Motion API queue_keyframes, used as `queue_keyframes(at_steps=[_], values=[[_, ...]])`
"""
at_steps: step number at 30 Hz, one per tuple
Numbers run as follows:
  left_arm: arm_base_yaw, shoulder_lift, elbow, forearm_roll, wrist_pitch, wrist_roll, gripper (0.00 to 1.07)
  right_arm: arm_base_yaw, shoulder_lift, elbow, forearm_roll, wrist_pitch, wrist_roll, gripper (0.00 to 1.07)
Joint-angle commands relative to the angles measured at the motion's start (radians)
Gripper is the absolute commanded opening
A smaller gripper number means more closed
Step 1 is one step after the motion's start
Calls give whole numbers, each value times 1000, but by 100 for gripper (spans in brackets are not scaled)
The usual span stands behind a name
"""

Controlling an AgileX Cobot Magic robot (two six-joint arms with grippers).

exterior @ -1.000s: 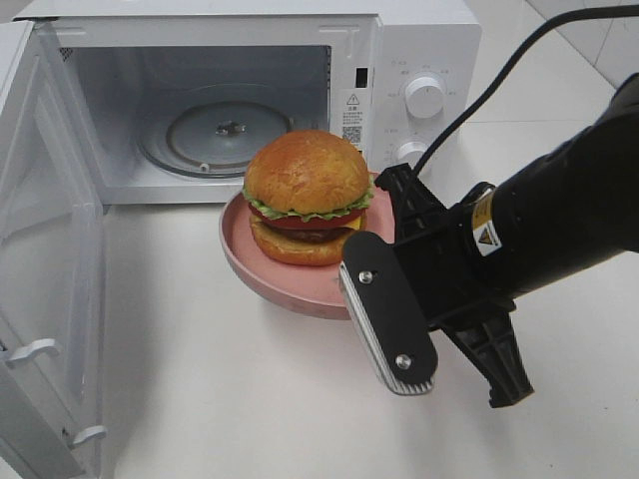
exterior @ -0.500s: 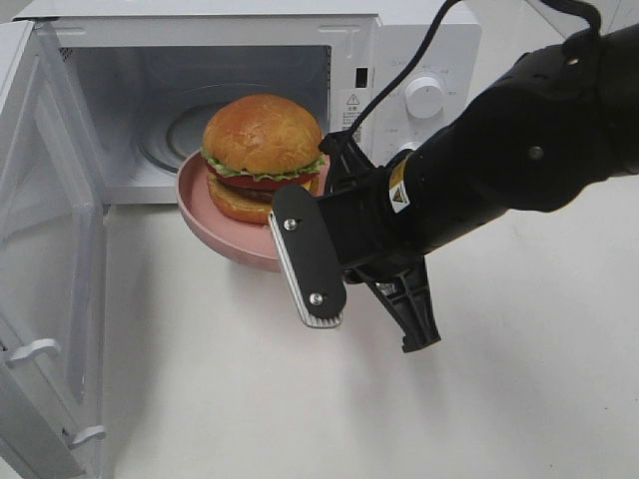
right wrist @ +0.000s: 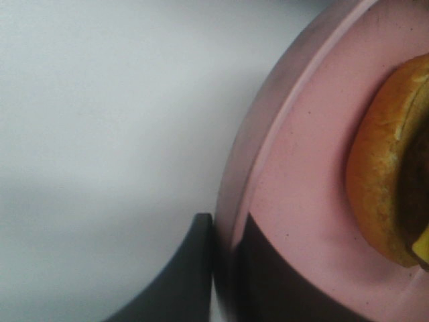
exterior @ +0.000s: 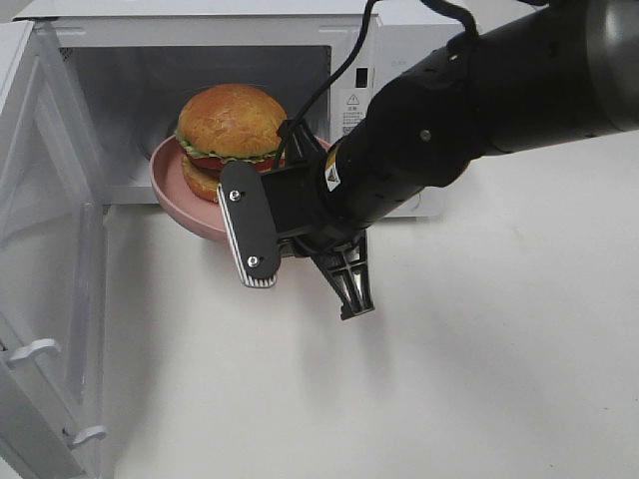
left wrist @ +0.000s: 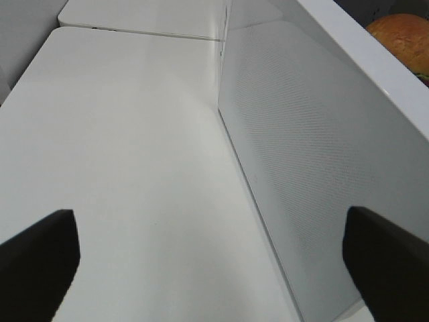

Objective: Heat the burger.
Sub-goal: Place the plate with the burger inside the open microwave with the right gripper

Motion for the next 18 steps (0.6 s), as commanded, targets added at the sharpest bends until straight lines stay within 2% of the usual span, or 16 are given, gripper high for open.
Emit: queue_keyframes(at_steps=[1, 10, 18], values=[[4, -19, 2, 0, -9, 1, 100, -6, 12, -42, -28, -62, 28, 0], [4, -19, 2, 0, -9, 1, 100, -6, 100, -166, -203, -26, 215, 0], [4, -19, 2, 0, -9, 1, 100, -6, 159, -252, -218, -3, 230, 0]])
